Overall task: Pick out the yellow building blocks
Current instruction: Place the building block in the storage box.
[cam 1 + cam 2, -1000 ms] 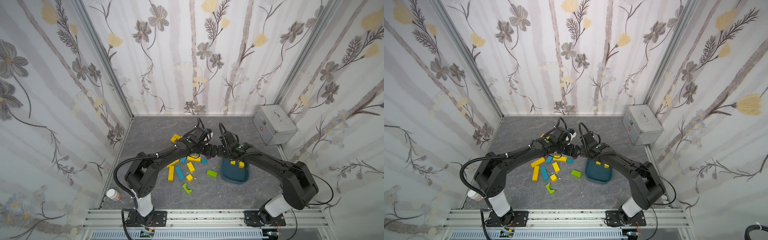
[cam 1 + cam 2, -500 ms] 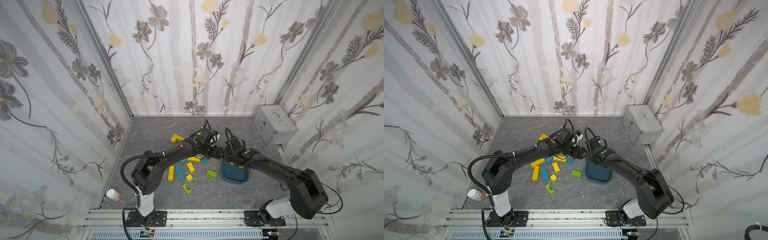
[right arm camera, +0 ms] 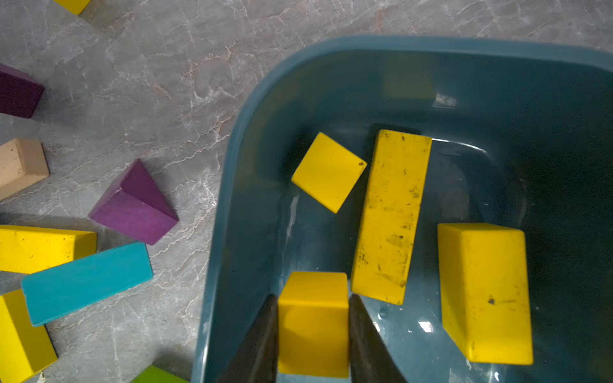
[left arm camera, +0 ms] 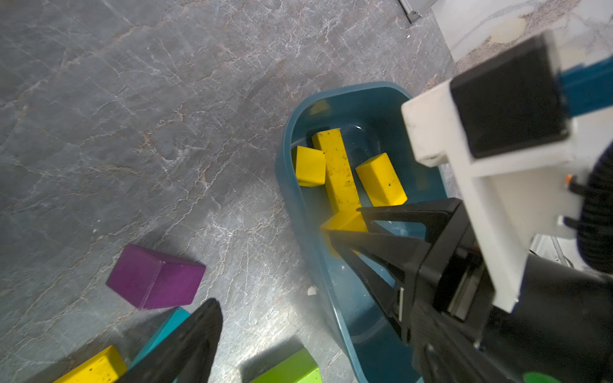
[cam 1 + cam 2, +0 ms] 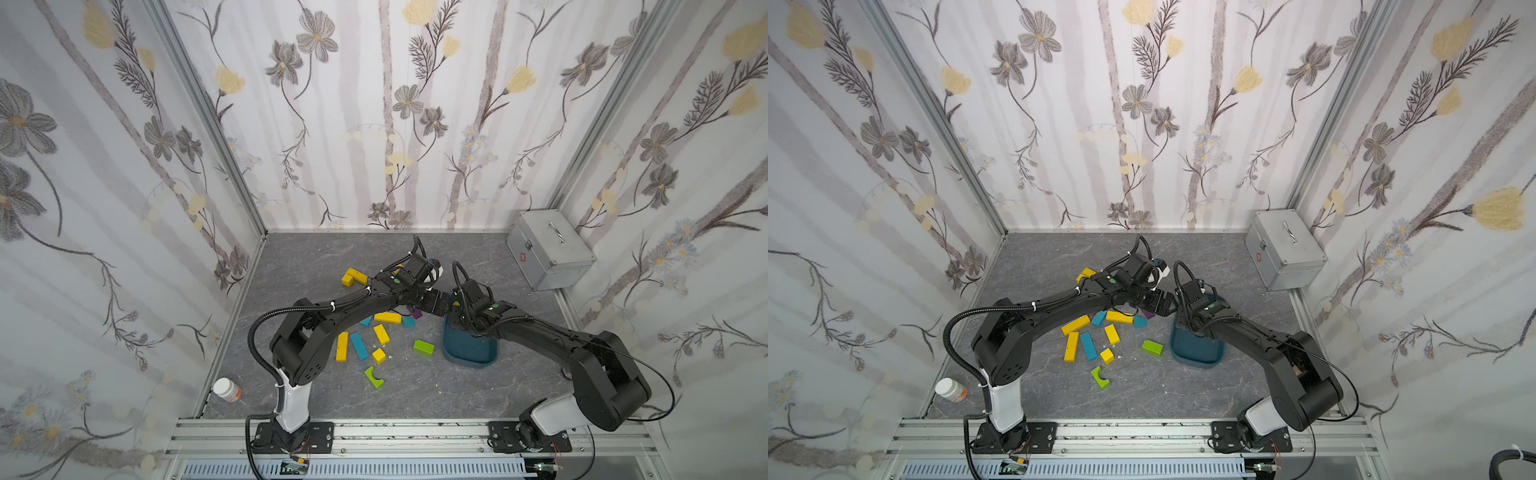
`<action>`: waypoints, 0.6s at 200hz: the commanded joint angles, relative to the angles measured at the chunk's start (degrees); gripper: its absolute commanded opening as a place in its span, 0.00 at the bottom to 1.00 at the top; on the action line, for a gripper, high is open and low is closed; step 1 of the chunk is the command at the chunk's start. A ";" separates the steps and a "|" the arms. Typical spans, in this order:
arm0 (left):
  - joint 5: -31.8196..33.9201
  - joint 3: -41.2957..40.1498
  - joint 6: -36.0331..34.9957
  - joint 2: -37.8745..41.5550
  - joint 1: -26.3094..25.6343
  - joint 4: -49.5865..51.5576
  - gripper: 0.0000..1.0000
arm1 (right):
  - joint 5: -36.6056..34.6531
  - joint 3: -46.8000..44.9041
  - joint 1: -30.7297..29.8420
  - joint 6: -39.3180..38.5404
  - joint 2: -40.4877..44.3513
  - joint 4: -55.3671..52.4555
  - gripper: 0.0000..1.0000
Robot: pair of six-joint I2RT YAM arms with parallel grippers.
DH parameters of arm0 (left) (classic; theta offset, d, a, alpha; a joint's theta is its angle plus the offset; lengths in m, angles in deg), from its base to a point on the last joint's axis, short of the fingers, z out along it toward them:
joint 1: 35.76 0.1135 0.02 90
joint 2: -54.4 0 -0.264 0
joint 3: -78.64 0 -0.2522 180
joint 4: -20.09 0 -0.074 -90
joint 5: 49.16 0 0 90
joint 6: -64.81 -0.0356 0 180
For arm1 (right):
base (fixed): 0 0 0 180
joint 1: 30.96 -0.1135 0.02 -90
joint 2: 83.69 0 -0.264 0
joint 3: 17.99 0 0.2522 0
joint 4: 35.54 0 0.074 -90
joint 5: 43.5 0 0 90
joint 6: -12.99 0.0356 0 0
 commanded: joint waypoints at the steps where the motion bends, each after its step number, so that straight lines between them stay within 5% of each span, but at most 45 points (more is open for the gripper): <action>1: -0.35 0.67 -0.29 0.00 -0.06 -0.14 0.90 | 0.11 -0.06 0.09 0.76 -1.16 4.13 0.31; 64: -0.08 1.38 -0.39 -0.36 -0.06 0.20 0.90 | 0.38 0.34 0.12 0.99 -1.97 4.51 0.47; 120: 0.48 1.43 -0.90 -0.59 0.08 0.07 0.90 | -1.15 0.35 0.14 0.99 1.50 3.11 0.49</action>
